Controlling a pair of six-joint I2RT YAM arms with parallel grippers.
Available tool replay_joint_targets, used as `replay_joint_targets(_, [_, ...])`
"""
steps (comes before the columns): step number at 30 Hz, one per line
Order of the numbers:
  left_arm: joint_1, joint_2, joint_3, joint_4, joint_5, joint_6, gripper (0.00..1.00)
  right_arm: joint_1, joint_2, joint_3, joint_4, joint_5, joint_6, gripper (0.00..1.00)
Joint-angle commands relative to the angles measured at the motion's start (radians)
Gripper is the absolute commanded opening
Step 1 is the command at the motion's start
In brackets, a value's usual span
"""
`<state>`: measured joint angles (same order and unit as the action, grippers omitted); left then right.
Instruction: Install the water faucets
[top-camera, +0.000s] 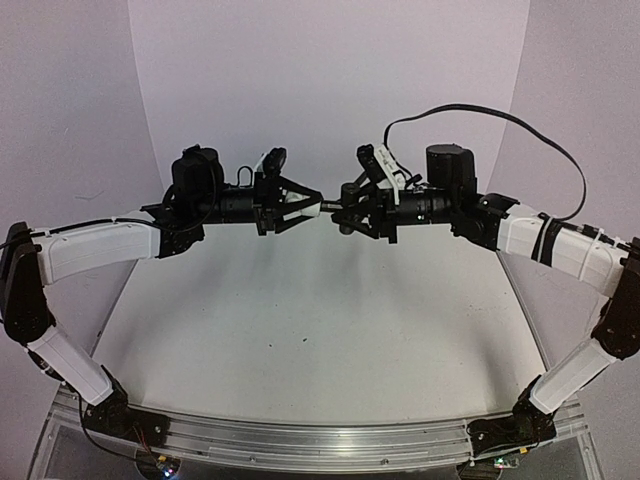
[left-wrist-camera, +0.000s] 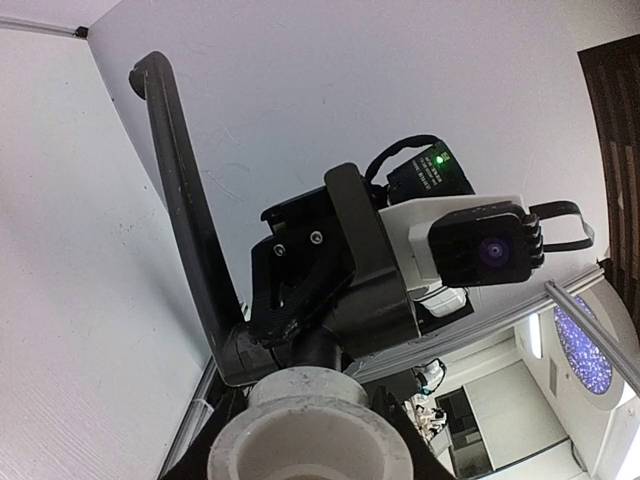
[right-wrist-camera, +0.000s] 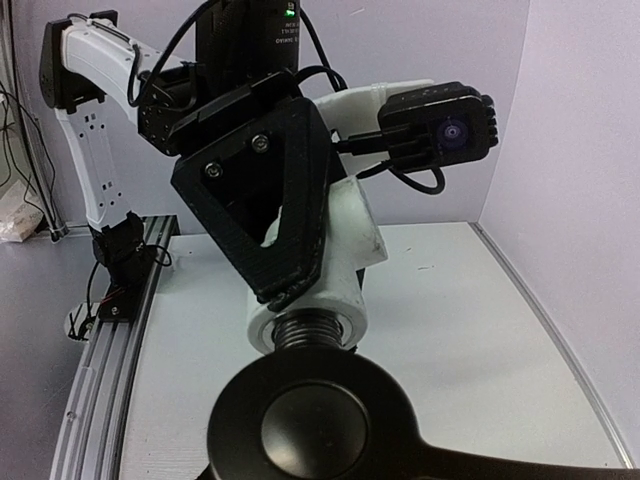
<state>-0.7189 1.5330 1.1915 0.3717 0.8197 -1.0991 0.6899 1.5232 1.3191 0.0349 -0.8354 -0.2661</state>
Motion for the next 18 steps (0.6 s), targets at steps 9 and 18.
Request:
replay_joint_targets(9, [-0.049,-0.002,0.073,0.056,0.032,0.301,0.0,0.015,0.059,0.094,0.239,-0.172,0.415,0.0])
replay_joint_targets(18, [-0.059,0.014,0.094,0.036,0.145,0.546,0.0,0.022,0.122,0.154,0.297,-0.271,0.678,0.0])
